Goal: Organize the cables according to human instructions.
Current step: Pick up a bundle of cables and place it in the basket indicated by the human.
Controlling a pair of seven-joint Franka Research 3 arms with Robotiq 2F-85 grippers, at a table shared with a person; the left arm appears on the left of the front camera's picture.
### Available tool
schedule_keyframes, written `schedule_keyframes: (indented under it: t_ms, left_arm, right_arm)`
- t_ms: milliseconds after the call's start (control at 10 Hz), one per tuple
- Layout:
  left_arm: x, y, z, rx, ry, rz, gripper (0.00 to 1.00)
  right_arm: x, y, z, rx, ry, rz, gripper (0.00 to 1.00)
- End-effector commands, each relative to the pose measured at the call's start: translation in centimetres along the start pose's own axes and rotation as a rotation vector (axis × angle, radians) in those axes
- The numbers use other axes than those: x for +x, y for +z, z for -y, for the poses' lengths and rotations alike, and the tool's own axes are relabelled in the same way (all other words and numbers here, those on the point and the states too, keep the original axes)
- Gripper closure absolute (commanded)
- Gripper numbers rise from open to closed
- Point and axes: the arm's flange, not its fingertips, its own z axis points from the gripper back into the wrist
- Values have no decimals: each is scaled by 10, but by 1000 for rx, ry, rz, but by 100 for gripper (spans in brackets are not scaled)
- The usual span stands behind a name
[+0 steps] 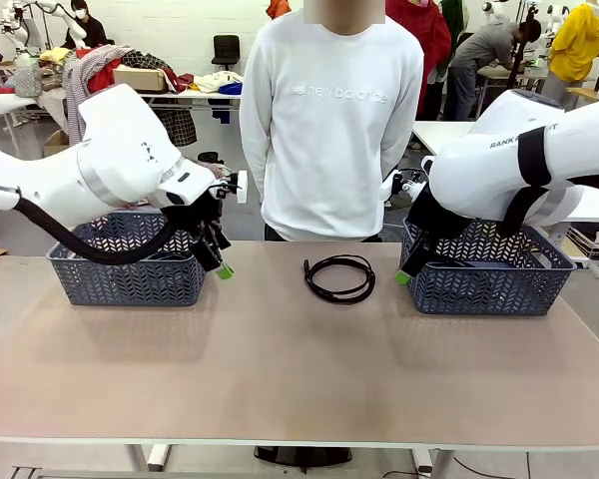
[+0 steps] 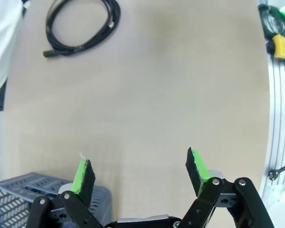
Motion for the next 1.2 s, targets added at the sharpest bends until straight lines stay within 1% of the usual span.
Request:
schedule_keyframes:
  t_ms: [0, 100, 200, 400, 500, 600, 1100]
  left_arm:
    - [0, -5, 22, -6, 78, -20, 0]
    - [0, -10, 32, -30, 98, -36, 0]
    - [-1, -11, 37, -6, 126, -55, 0]
    - [-4, -12, 43, 25, 146, -46, 0]
    - [-8, -9, 44, 48, 181, -44, 0]
    - [-3, -16, 36, -16, 129, -33, 0]
    - [-3, -16, 36, -16, 129, -33, 0]
  right_arm:
    - [1, 1, 1, -8, -5, -4, 0]
    - [1, 1, 1, -8, -5, -4, 0]
    - [1, 1, 1, -8, -5, -4, 0]
    - [1, 1, 1, -8, -5, -4, 0]
    - [1, 1, 1, -8, -5, -4, 0]
    - [1, 1, 1, -8, -5, -4, 0]
    - [1, 1, 1, -8, -5, -4, 0]
